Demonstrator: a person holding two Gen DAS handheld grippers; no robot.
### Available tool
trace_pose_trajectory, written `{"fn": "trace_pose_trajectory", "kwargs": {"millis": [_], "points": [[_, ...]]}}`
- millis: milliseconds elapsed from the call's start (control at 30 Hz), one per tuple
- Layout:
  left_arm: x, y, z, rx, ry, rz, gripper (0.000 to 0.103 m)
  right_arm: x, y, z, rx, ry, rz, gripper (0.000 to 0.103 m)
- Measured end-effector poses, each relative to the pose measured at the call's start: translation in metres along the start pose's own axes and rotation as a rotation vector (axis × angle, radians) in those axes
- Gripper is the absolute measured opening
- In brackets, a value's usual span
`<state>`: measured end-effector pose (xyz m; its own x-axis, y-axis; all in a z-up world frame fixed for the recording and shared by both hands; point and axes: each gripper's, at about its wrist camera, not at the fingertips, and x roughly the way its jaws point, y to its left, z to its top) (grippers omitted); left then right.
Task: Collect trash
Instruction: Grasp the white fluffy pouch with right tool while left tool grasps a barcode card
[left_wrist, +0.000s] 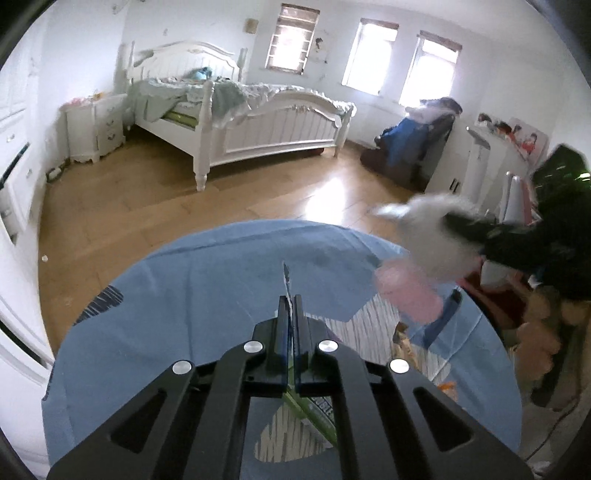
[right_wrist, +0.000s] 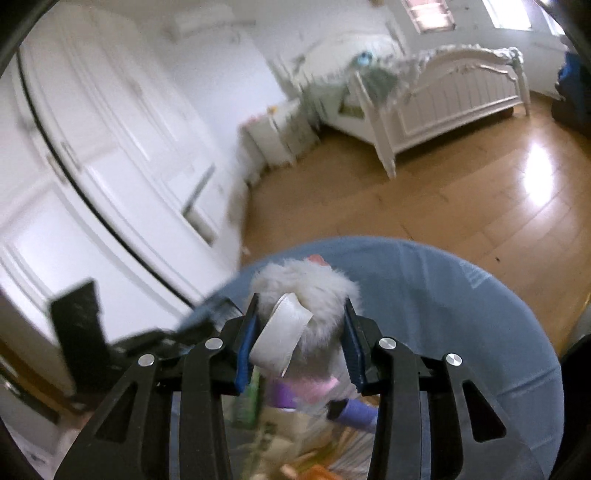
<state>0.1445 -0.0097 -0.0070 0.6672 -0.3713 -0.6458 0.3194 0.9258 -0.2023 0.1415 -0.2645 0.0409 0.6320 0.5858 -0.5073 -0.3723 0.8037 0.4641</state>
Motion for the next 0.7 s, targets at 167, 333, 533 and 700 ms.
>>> {"fn": "trace_pose_trajectory", "kwargs": {"millis": [167,333,533,700], "points": [[0.008,0.01,-0.007,-0.07,0.024,-0.009,0.002,-0.061,-0.003,-0.013,-0.034,-0.113,-0.063,0.04],[-0.015,-0.012,-0.005,-0.061,-0.033,-0.046,0.002,-0.093,-0.016,-0.034,-0.056,-0.126,-0.164,0.04],[-0.032,-0.052,0.001,-0.02,-0.054,-0.147,0.002,-0.11,-0.041,-0.052,0.023,-0.121,-0.12,0.04],[-0.042,-0.1,-0.007,0.045,-0.045,-0.236,0.002,-0.124,-0.057,-0.063,0.071,-0.137,-0.142,0.04]]}}
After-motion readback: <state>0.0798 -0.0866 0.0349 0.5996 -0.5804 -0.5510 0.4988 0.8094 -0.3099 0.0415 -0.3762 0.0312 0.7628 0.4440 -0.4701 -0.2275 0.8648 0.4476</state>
